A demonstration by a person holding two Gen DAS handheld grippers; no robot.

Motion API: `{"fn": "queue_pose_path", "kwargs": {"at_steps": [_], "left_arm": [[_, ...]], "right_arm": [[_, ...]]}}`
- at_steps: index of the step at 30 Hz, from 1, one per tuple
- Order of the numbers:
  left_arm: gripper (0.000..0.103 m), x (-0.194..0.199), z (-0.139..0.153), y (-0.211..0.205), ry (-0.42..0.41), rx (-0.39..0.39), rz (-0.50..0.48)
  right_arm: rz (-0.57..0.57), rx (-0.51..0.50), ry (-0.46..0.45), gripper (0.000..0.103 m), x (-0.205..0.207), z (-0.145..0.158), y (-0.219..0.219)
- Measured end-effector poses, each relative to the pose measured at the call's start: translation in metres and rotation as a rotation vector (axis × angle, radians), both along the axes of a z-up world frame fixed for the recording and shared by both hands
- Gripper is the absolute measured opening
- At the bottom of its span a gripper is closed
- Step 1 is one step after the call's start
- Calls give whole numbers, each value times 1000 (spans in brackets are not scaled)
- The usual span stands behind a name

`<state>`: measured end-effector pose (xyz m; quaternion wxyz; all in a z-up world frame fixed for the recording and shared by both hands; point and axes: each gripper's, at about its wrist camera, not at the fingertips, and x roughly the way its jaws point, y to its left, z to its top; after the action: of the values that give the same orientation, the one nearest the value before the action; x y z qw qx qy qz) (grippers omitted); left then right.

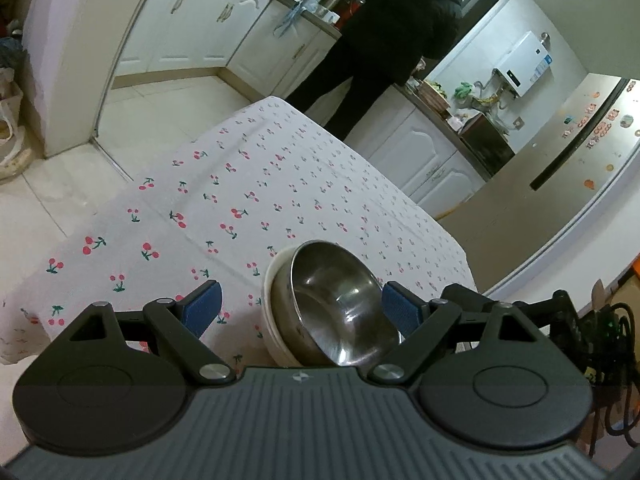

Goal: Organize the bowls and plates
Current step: 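Grip the rim of the bowl stack with the left tool and lift it, then carry the bowl stack with the left tool toward the white plate stack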

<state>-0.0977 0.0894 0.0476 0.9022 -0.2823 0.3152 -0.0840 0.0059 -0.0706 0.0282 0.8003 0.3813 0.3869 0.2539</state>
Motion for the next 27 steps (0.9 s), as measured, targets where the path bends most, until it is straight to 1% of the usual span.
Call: {"fn": "queue_pose_path", "kwargs": {"at_steps": [4, 9, 15, 19, 24, 26, 27], "left_arm": [[103, -1, 0, 1, -2, -6, -14], [103, 7, -2, -1, 44, -34, -14], [103, 11, -3, -2, 78, -63, -27], [103, 13, -3, -2, 91, -66, -20], [103, 9, -6, 0, 112, -43, 23], [98, 7, -7, 1, 117, -41, 31], [92, 6, -7, 1, 117, -38, 33]], "right_arm": [[0, 28, -1, 103, 3, 0, 0], [9, 43, 2, 103, 8, -1, 3], [20, 89, 39, 103, 16, -6, 4], [28, 105, 43, 103, 17, -7, 7], [39, 108, 54, 103, 18, -9, 9], [44, 112, 61, 103, 18, -11, 11], [47, 112, 61, 103, 18, -11, 11]]}}
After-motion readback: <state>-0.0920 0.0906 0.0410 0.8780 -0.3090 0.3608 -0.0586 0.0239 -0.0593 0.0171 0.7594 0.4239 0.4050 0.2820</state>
